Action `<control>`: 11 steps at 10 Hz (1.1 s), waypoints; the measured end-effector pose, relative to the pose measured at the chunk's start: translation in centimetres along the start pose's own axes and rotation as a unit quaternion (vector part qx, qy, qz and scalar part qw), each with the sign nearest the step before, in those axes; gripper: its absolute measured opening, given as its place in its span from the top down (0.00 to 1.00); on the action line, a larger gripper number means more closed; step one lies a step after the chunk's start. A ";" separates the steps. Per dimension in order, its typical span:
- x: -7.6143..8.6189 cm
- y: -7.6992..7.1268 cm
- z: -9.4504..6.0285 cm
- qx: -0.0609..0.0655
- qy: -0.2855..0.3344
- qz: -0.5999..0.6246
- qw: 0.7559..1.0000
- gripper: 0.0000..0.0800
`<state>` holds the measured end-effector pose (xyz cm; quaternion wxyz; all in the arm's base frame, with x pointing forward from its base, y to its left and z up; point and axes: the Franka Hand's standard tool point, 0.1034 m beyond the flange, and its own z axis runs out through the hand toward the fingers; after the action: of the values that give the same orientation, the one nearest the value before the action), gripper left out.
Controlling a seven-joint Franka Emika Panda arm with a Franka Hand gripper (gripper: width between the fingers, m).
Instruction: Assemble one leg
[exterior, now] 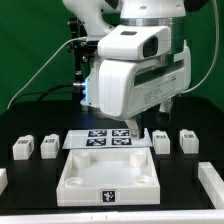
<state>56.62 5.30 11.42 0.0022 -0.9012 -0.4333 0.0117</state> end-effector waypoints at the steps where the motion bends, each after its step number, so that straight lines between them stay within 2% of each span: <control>1: 0.0 0.0 0.0 0.000 0.000 0.000 1.000 0.19; 9: -0.3 -0.2 0.2 -0.002 0.002 -0.022 1.000 0.19; 11: -3.8 -2.4 1.6 0.003 -0.003 -0.117 0.993 0.19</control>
Offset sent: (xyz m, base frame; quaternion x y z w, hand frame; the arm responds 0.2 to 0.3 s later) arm 0.0000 0.0000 0.0000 0.0000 0.0000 0.0000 1.0000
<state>52.28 3.83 9.98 0.0050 -0.8444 -0.5355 0.0150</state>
